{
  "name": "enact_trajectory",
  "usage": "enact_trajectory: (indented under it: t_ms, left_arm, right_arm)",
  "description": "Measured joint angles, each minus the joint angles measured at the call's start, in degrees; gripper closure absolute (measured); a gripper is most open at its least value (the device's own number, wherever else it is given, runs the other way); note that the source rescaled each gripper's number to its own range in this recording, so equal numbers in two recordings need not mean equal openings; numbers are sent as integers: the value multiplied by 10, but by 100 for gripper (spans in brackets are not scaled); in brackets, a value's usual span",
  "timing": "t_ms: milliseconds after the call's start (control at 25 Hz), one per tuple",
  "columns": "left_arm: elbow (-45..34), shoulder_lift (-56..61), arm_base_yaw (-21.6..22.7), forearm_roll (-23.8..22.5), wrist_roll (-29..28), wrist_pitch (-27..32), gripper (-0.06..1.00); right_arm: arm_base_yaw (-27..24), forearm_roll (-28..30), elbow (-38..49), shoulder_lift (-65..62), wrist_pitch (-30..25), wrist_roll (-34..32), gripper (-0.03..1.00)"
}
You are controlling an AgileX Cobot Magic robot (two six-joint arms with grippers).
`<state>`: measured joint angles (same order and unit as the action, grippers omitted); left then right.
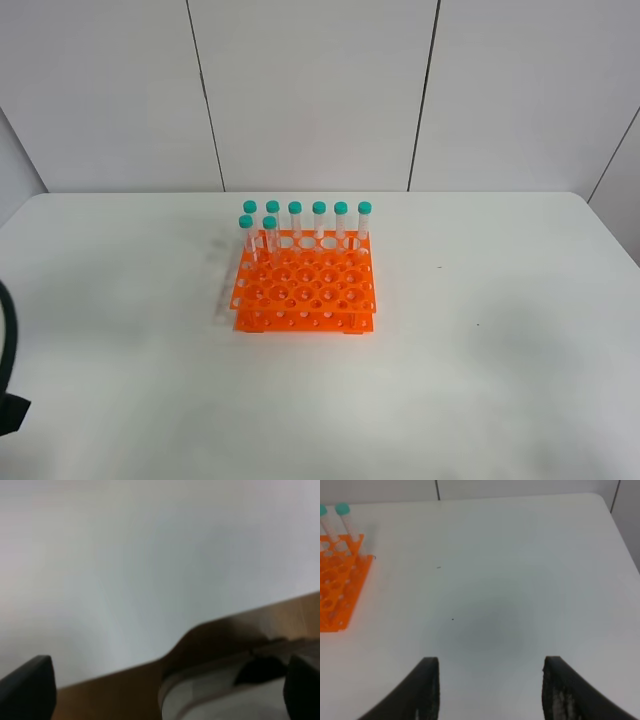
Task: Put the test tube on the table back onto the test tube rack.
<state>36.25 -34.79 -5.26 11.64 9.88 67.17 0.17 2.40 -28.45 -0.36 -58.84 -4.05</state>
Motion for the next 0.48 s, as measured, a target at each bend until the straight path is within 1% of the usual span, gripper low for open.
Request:
enact_trajectory:
  t_ms: [200, 360, 480]
  left_arm:
    - [-26, 81, 0, 0, 4, -21, -6]
    - [-66, 128, 0, 0, 5, -40, -6]
    - [-76, 157, 0, 0, 5, -48, -6]
  right_arm:
    - [0, 0, 0, 0, 0, 0, 38]
    - [0, 0, 0, 0, 0, 0, 38]
    - [0, 0, 0, 0, 0, 0, 38]
